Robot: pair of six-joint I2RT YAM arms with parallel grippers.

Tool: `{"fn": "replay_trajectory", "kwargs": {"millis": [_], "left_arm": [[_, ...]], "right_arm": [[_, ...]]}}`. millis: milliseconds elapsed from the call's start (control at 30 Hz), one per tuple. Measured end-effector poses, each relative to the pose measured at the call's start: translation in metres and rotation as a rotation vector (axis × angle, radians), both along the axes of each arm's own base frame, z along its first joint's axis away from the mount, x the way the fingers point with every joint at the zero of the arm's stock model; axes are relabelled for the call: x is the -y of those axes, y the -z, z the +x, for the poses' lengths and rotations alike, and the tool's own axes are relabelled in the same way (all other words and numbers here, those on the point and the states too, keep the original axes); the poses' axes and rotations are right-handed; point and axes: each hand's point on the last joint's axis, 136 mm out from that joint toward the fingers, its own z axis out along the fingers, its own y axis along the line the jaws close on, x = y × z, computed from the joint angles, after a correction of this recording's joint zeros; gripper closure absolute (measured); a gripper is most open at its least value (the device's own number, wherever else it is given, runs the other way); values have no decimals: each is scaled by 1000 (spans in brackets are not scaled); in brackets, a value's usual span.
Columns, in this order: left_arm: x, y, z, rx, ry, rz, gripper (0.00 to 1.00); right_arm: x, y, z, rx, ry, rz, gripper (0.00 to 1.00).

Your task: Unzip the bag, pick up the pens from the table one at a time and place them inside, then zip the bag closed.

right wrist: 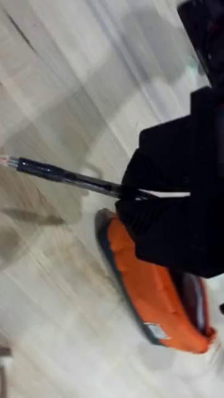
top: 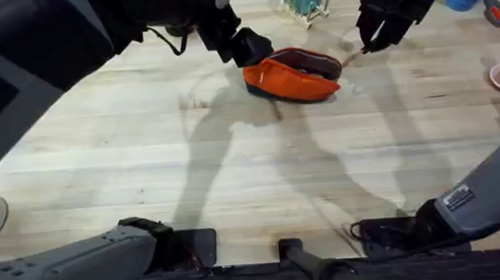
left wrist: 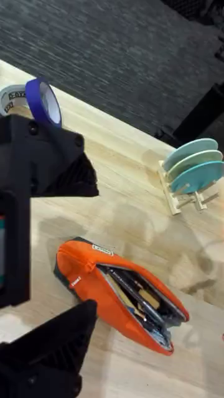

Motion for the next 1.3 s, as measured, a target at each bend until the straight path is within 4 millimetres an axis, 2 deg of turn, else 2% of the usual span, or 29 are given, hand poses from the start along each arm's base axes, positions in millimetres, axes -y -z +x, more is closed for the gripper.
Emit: {"fn": "replay_trajectory", "kwargs": {"millis": [367,733,867,1067,1300], "left_arm": [[0,0,0,0,0,0,7],[0,0,0,0,0,0,7],[0,0,0,0,0,0,6],[0,0,0,0,0,0,6],[0,0,0,0,0,0,7]], "right_arm": [[-34,-43,-7,111,-329,-18,968],[-103,-44,-26,98,-966,40,968],[-110,-43,-37,68,-1143,50,968],[-113,-43,-39,71,-1274,49,968],[-116,-42,-48,58,-1542,43,968]]}}
